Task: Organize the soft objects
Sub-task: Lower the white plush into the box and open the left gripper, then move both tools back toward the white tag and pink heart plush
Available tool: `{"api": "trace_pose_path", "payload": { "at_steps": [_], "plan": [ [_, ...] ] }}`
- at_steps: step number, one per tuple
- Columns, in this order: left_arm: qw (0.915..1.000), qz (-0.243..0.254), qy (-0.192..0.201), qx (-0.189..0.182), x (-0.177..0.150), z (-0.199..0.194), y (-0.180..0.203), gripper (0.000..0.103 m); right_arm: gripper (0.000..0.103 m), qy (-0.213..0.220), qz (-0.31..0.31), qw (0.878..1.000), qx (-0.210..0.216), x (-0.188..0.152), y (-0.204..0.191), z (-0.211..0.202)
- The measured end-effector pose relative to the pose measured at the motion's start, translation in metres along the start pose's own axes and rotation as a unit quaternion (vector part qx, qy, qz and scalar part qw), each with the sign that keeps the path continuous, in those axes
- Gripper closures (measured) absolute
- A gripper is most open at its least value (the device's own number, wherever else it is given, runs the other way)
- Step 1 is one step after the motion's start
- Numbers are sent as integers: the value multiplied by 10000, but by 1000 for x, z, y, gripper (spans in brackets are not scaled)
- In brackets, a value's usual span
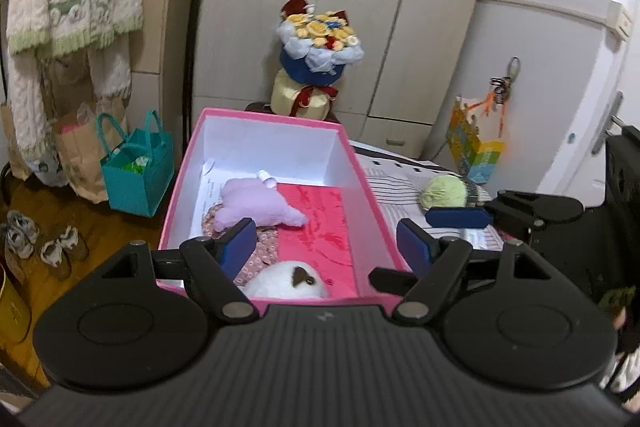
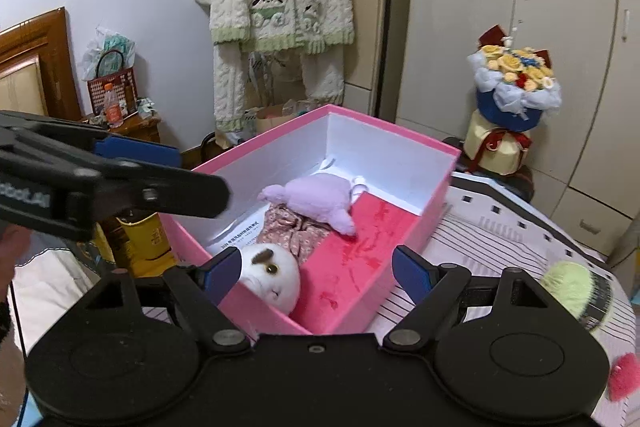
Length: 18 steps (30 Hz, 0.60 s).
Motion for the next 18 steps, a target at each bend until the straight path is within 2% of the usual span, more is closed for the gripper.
{"api": "trace_pose_path", "payload": {
  "at_steps": [8,18],
  "plan": [
    [9984,465,154,-297,0,-28,40,23,17,223,106,9994,-233,-1,21,-49],
    [9928,769,192,-893,-16,-27,98,23,16,651,885,9914,-707,-25,80,-106]
  ]
}}
Point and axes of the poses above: each gripper's, at about its wrist camera, not at the fingertips, and z roughly the way its jaws point, y to its right, x to its top, the point moved 6 cm from there along z, roughly the way its jaws point, and after that the axes turned 10 degrees about y, right-handed, at the moved point
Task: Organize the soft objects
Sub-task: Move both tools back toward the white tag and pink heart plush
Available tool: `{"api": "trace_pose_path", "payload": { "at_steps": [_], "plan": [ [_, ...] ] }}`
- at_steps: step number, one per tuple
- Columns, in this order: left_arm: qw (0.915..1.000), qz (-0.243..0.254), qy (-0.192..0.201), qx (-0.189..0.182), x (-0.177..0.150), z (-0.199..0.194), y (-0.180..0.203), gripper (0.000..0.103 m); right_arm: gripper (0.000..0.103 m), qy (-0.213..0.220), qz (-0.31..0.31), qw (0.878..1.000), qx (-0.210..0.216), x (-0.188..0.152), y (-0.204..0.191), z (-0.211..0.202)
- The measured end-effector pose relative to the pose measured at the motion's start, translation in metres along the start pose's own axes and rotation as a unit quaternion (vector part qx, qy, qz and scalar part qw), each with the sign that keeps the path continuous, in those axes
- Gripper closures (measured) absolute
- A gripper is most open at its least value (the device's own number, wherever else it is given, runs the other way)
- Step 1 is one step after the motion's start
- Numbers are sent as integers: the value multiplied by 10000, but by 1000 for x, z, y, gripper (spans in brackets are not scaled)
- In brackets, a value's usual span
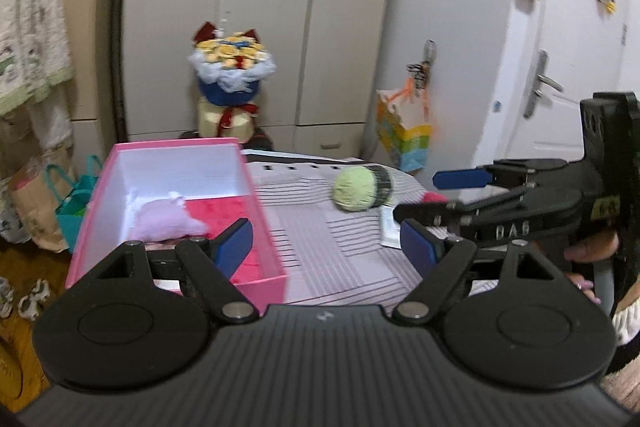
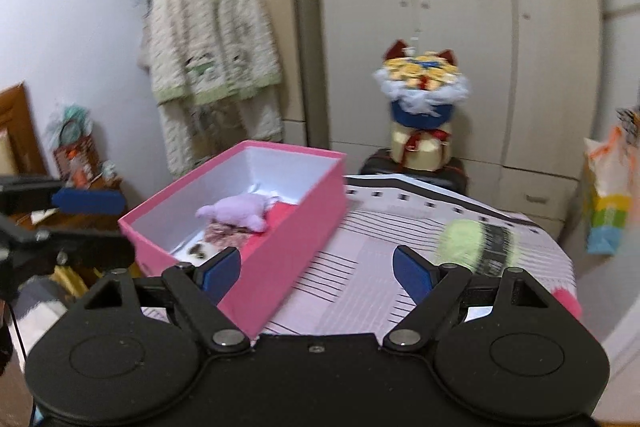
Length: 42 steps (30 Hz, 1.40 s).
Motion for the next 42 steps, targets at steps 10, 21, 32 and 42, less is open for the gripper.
{"api": "trace_pose_path", "payload": {
  "at_steps": [10,21,32,42],
  "plan": [
    [9982,-233,-327,-444,-20,66,39,23,16,607,664,9937,-674,-20,97,-26],
    [9957,-312,-481,-728,-45,152,68,23,16,669,321,9928,-940,-54,173,-4],
    [9961,120,-618,-611,-70,235,93,24,17,252,44,9911,-1307,-81,243,38],
    [9950,690,-710,-132,-90,282,105,25,19,-253,504,9919,-1136,-111,283,82]
  ]
}}
Point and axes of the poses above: each gripper's, at about its wrist camera, not at the fingertips, and z roughly the way its jaws point, y to its right, x to its top, the point moved 6 cm from there along z, roughly the way its jaws point, and after that the axes turned 10 degrees about y, right-handed, at the moved point
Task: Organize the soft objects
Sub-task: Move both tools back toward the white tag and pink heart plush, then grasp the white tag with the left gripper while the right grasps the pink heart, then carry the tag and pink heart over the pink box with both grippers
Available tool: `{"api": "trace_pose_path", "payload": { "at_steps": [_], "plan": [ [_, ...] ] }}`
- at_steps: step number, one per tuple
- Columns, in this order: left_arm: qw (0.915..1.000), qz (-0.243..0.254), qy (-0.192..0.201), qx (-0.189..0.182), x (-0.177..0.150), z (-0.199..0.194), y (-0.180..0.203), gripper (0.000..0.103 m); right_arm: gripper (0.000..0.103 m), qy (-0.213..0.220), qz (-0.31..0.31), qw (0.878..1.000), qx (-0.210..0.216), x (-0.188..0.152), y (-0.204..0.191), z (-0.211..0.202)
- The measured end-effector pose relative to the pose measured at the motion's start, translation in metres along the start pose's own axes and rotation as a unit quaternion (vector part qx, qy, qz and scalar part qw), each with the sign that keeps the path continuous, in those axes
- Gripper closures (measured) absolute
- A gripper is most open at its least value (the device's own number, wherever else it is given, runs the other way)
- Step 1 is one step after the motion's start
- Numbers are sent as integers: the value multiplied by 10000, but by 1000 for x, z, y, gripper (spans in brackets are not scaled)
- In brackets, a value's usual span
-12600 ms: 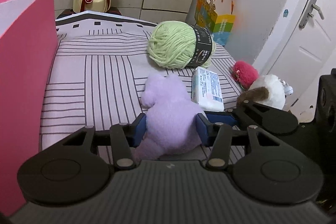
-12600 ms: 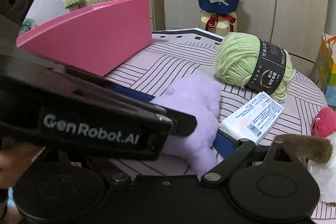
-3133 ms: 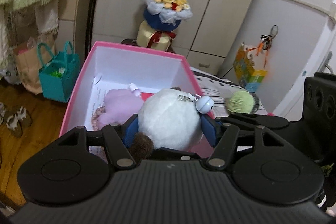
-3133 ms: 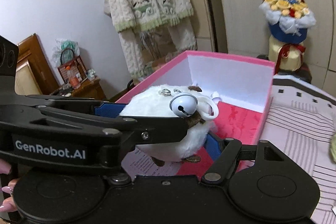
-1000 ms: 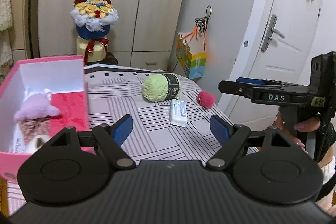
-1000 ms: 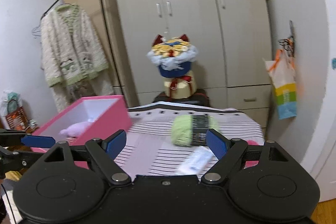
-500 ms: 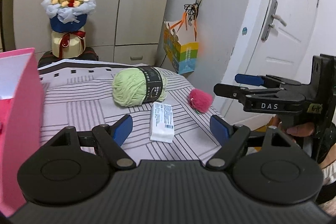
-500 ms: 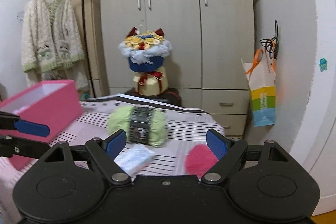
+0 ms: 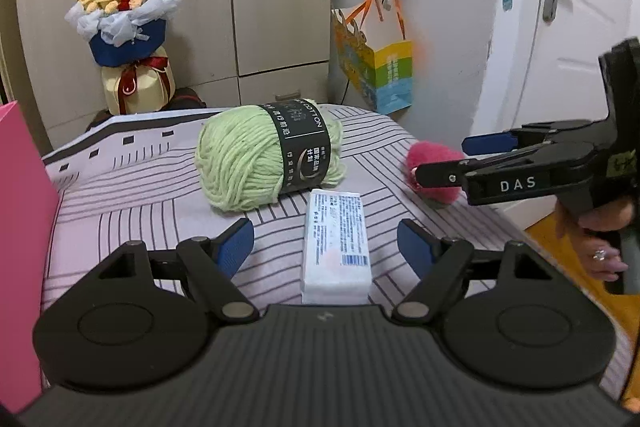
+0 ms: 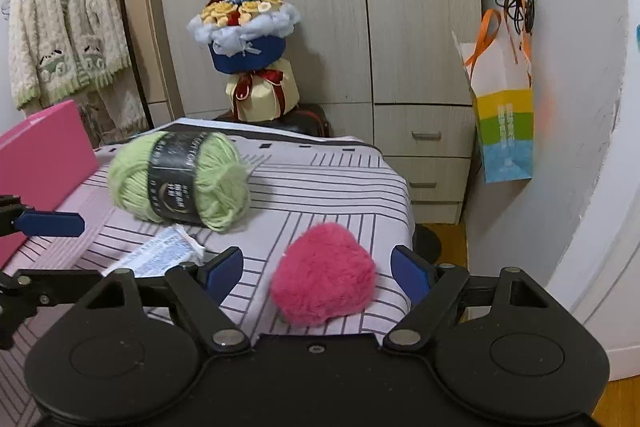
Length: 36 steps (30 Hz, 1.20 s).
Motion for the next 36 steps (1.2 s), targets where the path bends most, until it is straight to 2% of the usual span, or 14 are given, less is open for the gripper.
{"api": "trace_pose_path", "payload": {
  "at_steps": [4,6,7,10,12,14,18,19,22,28,36],
  "plan": [
    [9998,53,-153,117,-2,17,2,26,20,-119,-40,9999,31,-3,1,10],
    [9989,31,-422,189,-5,26,3,33,21,-169,-9,9998,71,-5,2,14],
    [9985,11,-530,143,-8,29,4,42,23,-207,36,9997,102,-6,2,15],
    [9979,-123,-591,213,-14,33,2,42,34,-299,2,9995,118,-9,-2,20],
    [9981,-54,-540,298,-15,35,4,42,47,-294,-315,9991,-23,-12,-8,22],
    [9977,-35,-564,363,-15,39,5,42,47,-254,-580,9979,-148,-14,-15,21],
    [9974,26,-507,508,-15,47,11,42,48,-265,-662,9970,-289,-16,-22,14],
    [9973,22,-488,545,-14,48,11,45,48,-290,-624,9972,-305,-16,-24,10],
    [9974,33,-531,489,-12,46,13,64,48,-350,-542,9972,-373,-21,-32,-4],
    [9971,16,-647,396,-15,29,13,65,48,-267,-57,9992,-300,-38,-52,-33],
    [9971,-334,-462,495,-22,-17,0,65,48,-63,95,9998,-143,-50,-82,-74]
  ]
}}
Point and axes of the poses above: each gripper's, at about its wrist camera, not at the fingertips, and z roughly the way its jaws point, y to its right, x to its top, the point moved 6 cm from there along z, roughly the way its jaws point, and after that the axes turned 10 degrees about y, right-handed, at the moved point
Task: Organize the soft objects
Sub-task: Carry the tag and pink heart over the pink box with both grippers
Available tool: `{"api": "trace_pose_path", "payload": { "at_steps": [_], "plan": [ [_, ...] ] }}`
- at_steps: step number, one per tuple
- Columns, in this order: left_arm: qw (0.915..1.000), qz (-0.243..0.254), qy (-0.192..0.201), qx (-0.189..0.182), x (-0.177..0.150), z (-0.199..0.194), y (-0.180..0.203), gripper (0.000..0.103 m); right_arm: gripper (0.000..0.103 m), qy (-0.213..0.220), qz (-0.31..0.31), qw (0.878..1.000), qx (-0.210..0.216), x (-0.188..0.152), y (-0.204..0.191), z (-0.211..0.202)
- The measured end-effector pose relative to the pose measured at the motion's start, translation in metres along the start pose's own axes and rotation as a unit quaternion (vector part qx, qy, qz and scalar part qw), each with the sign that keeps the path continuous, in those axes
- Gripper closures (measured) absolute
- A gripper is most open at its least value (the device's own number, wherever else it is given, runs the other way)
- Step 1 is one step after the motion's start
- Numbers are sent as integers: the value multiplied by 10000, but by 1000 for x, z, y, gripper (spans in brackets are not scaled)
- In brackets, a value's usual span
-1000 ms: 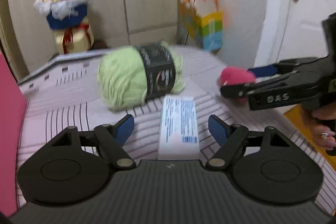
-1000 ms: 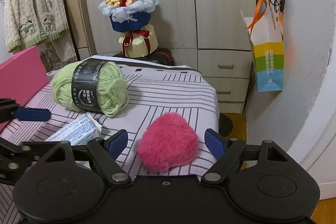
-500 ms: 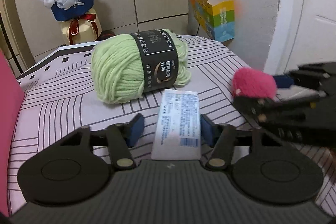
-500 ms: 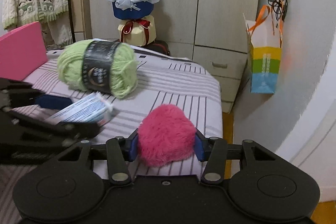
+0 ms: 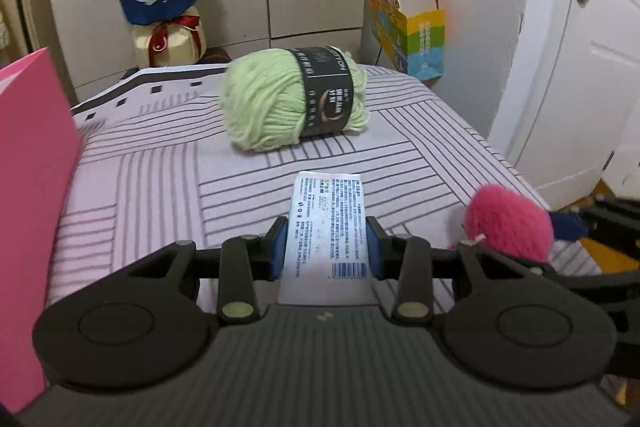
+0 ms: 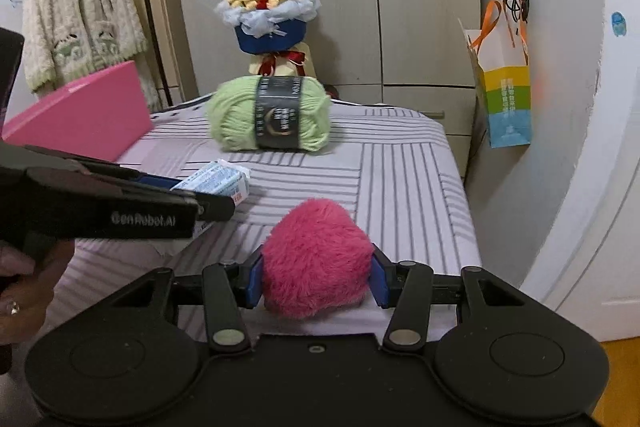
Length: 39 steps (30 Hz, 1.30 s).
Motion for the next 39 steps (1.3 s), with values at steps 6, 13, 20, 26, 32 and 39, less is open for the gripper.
{"api": "trace_pose_path", "payload": {
  "at_steps": [6,13,20,26,32,39],
  "plan": [
    [9999,-74,111,-32,-3,-37,-13,65,48,-60,163,9996,211,-13,-17,-23],
    [9993,-276,4,-266,-10,-82,-39,65,48,42,-30,9996,268,-8,-37,-50],
    [9954,-815,-343,-381,-19,-125,-74,65,49,-148,224,9947,992,5,-62,-68],
    [9953,-951,47,-191,-14,-165,-96,65,49,-361,27,9849,1695,18,-99,-72],
    [9945,-933,450,168,0,-197,-126,65,49,-155,-335,9756,2164,42,-142,-70],
    [9945,-790,403,562,20,-207,-167,65,49,-63,-1353,9573,2553,83,-193,-54]
  ]
}}
Point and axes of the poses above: each gripper's, at about its wrist camera, not at the fingertips, and z roughly the way its jaws point, y to its right, x to its top, the point moved 6 cm from there along z, roughly the way its jaws point, and after that the axes turned 10 degrees about y, right-handed, at the moved point
